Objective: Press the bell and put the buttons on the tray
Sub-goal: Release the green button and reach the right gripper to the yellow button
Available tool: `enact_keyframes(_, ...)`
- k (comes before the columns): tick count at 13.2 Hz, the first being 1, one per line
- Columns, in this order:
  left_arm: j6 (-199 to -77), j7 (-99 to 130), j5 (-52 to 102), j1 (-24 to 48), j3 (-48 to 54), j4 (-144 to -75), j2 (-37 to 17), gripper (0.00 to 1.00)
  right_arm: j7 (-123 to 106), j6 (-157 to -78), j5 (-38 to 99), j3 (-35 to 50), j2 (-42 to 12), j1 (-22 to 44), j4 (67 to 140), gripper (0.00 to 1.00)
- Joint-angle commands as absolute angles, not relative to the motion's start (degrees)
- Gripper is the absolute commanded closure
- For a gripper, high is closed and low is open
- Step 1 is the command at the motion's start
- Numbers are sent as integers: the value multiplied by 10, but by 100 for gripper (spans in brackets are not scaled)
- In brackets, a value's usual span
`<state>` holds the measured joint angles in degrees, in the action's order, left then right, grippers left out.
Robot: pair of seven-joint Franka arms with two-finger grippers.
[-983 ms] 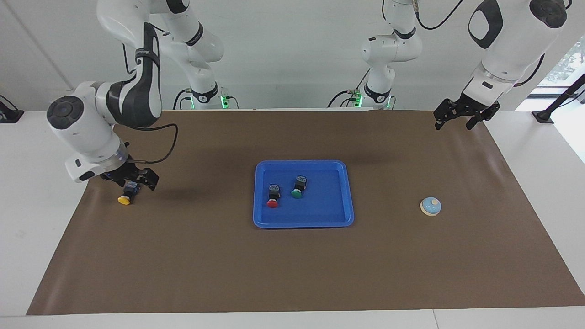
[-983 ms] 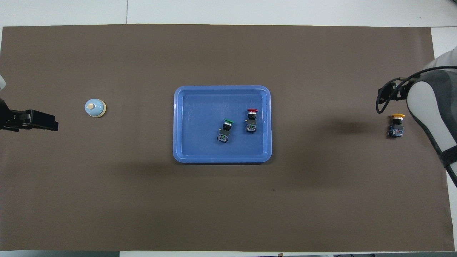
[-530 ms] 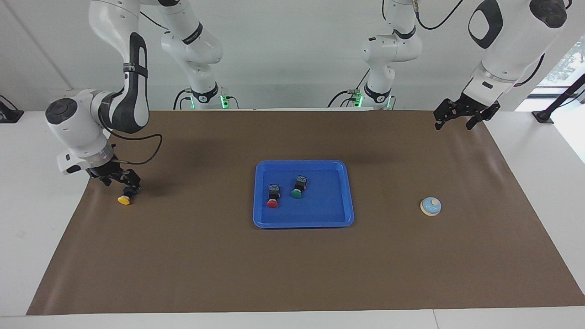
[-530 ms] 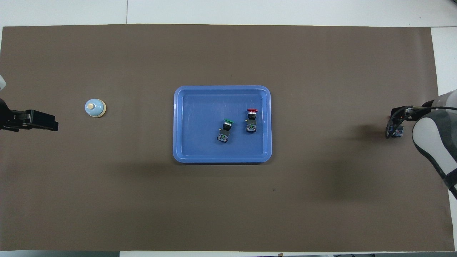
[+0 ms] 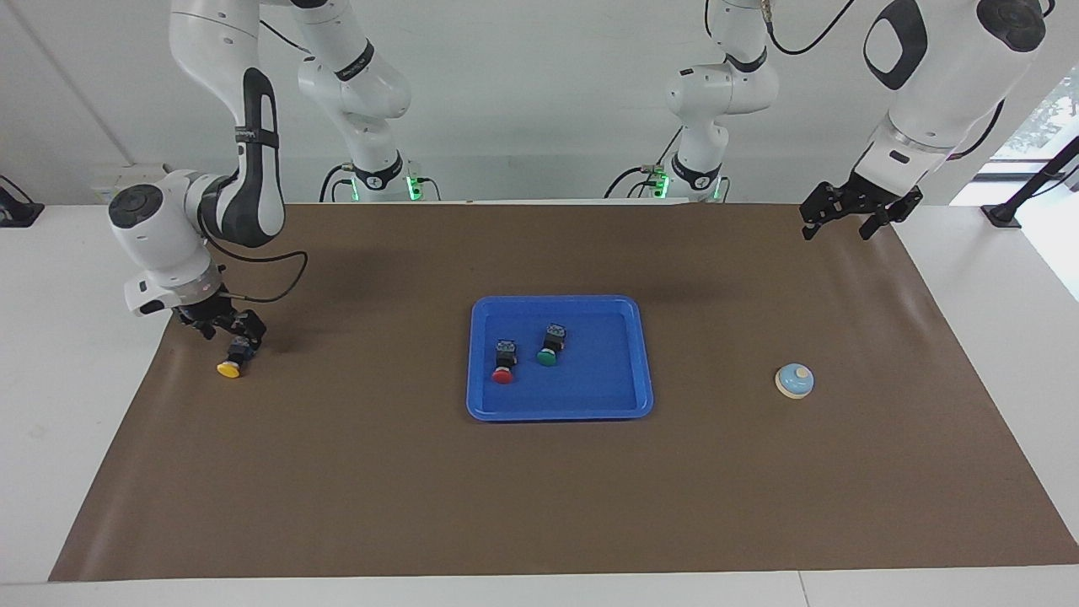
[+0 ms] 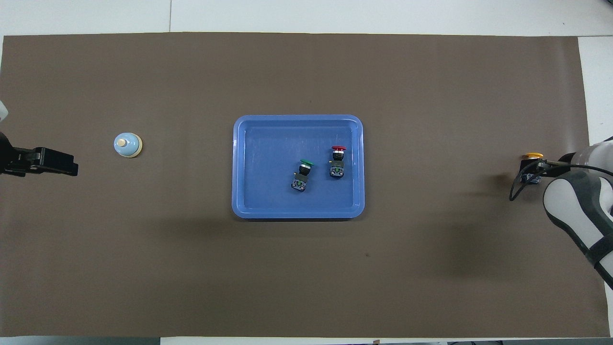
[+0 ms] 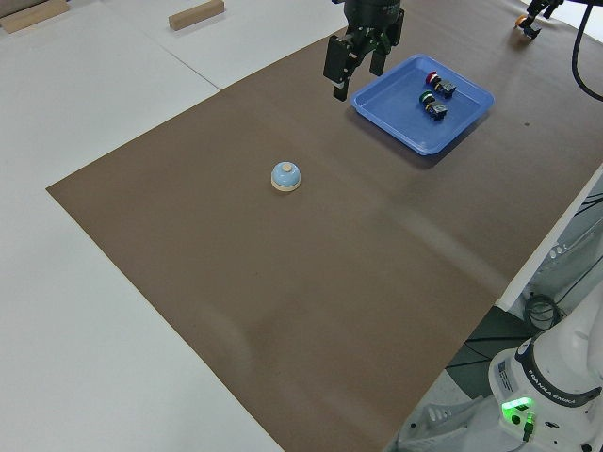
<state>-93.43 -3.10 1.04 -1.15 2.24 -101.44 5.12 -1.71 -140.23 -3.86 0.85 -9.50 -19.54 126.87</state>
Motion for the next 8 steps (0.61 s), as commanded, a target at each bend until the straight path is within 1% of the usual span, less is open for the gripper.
enact_keyframes(1, -932, -31, 9, -12, 22, -1014, 57, 0, -36, -1433, -45, 17, -94, -214, 1293, 0)
enact_keyframes(3, -932, -31, 9, -12, 22, -1014, 57, 0, -35, -1440, -45, 17, -98, -214, 1293, 0)
enact_keyframes(4, -932, -31, 9, -12, 22, -1014, 57, 0, -35, -1441, -45, 17, -100, -214, 1293, 3)
enact_keyframes(5, -932, -31, 9, -12, 22, -1014, 57, 0, -34, -1441, -45, 17, -100, -214, 1293, 21)
enact_keyframes(6, -932, -31, 9, -12, 22, -1014, 57, 0, -35, -1440, -44, 18, -100, -214, 1293, 48)
enact_keyframes(7, -932, -31, 9, -12, 22, -1014, 57, 0, -40, -1436, -45, 18, -100, -214, 1294, 80)
enact_keyframes(8, -932, -31, 9, -12, 22, -1014, 57, 0, -45, -1435, -44, 18, -99, -214, 1296, 100)
